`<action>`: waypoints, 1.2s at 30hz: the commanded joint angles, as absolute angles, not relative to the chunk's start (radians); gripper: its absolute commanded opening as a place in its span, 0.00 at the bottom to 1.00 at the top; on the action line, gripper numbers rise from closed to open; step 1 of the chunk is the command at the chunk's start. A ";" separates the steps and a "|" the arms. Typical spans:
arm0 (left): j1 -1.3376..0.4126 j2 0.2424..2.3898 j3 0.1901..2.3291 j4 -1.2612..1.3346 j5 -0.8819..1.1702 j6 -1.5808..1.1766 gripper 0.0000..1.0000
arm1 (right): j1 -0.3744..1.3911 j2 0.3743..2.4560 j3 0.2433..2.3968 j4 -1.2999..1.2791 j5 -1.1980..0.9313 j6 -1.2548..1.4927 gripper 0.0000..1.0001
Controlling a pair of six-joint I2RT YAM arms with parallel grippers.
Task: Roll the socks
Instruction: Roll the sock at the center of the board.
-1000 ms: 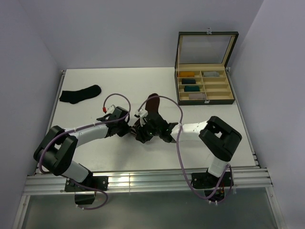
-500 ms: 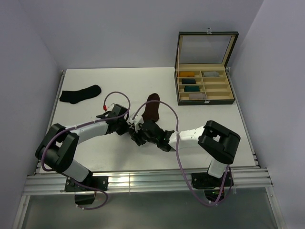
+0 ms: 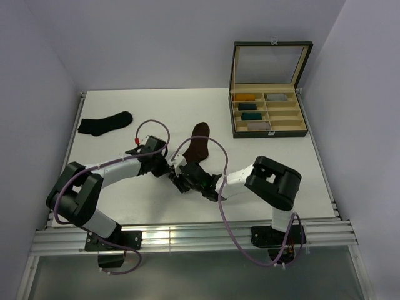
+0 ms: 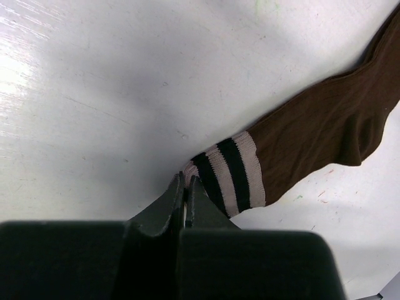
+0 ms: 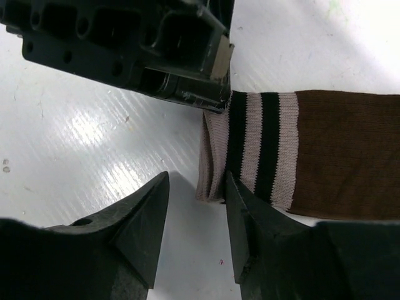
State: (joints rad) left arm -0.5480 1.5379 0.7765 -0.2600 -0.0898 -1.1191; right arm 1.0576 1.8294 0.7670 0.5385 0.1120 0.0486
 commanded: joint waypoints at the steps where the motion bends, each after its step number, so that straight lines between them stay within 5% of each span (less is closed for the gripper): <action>1: -0.538 1.514 0.790 -0.256 -0.075 -1.100 0.00 | 1.062 1.850 0.796 0.551 0.134 0.063 0.48; 12: -0.509 1.502 0.789 -0.247 -0.043 -1.103 0.00 | 1.081 1.925 0.847 0.485 0.190 0.060 0.39; 21: -0.457 1.489 0.759 -0.227 -0.009 -1.095 0.00 | 1.081 1.919 0.841 0.459 0.200 0.064 0.05; 25: -0.437 1.496 0.779 -0.227 -0.009 -1.075 0.00 | 1.080 1.901 0.854 0.405 0.143 0.066 0.00; 28: -0.436 1.500 0.785 -0.213 -0.009 -1.065 0.04 | 1.069 1.893 0.890 0.341 0.056 0.097 0.00; 36: -0.434 1.407 0.741 -0.150 -0.035 -1.083 0.36 | 0.930 1.864 0.873 0.363 -0.214 0.305 0.00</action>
State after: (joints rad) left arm -0.4404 1.4864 0.7551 -0.2222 -0.0040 -1.0847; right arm 0.9840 1.8809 0.8909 0.4187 -0.0551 0.1921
